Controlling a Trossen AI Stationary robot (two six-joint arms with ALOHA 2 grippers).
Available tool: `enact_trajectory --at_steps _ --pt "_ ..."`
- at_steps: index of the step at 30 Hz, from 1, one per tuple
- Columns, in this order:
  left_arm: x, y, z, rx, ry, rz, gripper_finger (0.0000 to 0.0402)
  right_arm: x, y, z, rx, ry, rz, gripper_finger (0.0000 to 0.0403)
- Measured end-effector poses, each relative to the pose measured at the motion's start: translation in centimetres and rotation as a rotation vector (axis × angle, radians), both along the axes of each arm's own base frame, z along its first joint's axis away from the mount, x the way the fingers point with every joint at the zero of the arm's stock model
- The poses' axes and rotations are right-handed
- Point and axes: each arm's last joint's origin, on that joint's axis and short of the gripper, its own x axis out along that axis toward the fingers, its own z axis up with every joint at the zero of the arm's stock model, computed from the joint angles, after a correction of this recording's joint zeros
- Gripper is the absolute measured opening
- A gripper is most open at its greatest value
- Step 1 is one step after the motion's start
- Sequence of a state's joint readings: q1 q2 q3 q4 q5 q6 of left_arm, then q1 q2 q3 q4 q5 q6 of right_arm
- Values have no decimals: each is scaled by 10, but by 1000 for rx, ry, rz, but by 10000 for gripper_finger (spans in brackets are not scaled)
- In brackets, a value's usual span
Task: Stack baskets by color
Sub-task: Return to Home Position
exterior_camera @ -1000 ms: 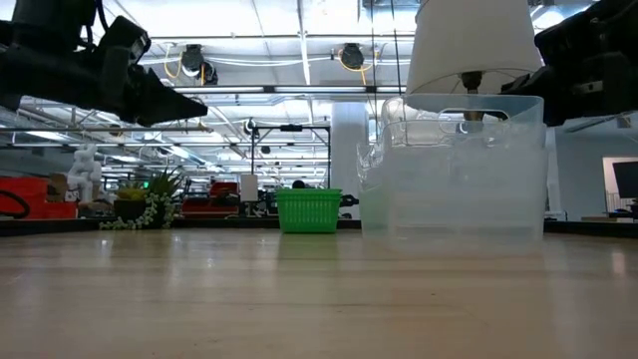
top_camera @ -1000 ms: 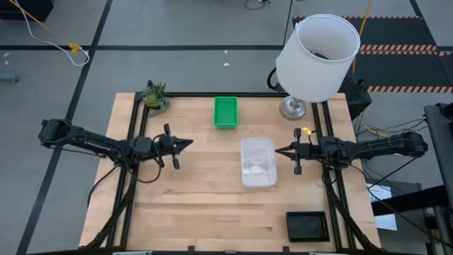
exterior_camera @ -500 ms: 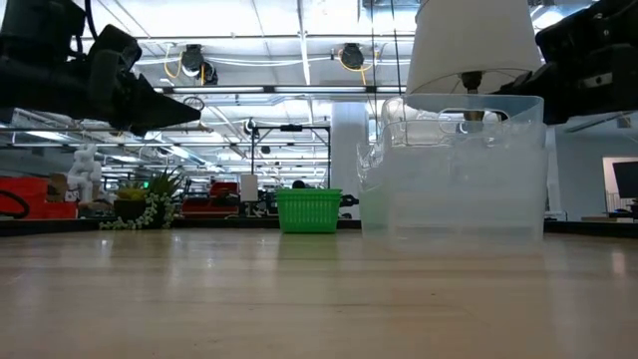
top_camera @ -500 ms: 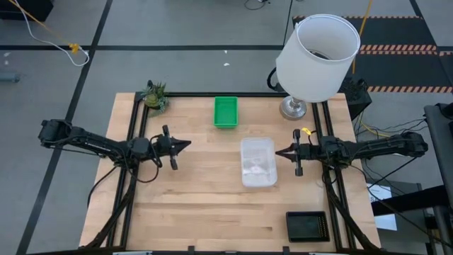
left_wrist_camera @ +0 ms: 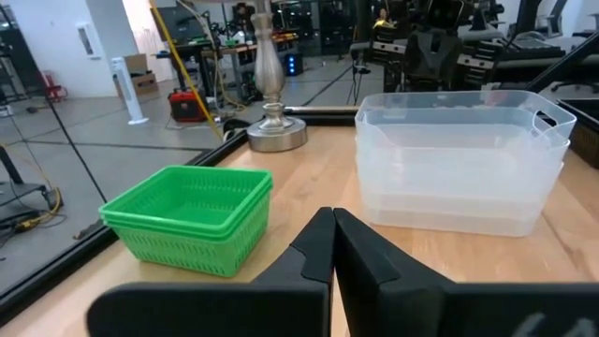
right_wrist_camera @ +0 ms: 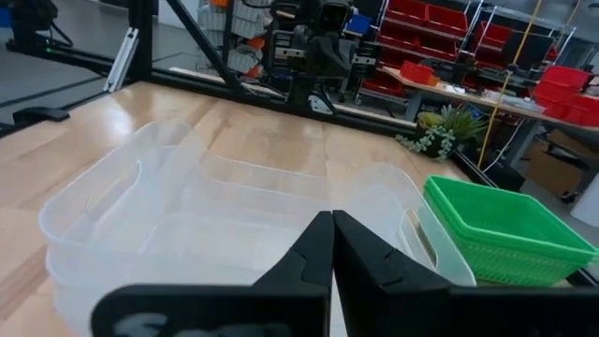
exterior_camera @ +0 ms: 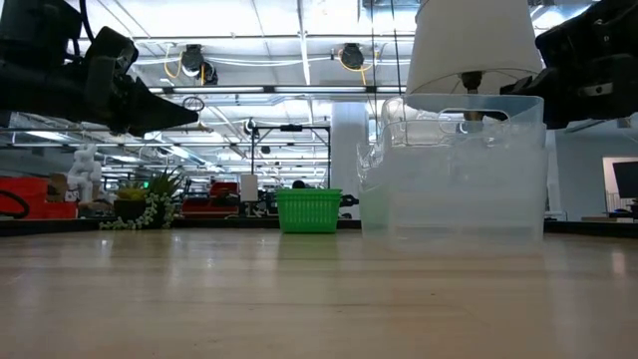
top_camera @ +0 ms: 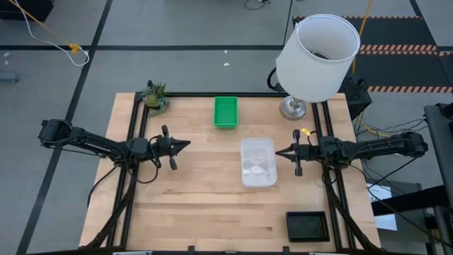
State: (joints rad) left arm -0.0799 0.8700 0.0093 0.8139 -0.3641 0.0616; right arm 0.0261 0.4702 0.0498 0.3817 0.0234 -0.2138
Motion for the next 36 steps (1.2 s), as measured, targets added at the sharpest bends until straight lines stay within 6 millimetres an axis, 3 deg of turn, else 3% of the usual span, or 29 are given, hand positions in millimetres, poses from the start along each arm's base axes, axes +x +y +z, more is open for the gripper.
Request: enact_trajectory --at_steps 17,36 --pt "0 0 0 7 4 -6 7 -4 -1 7 -39 -75 -22 0" --pt "0 0 0 15 5 -7 3 -23 -1 12 -34 -142 -26 0"
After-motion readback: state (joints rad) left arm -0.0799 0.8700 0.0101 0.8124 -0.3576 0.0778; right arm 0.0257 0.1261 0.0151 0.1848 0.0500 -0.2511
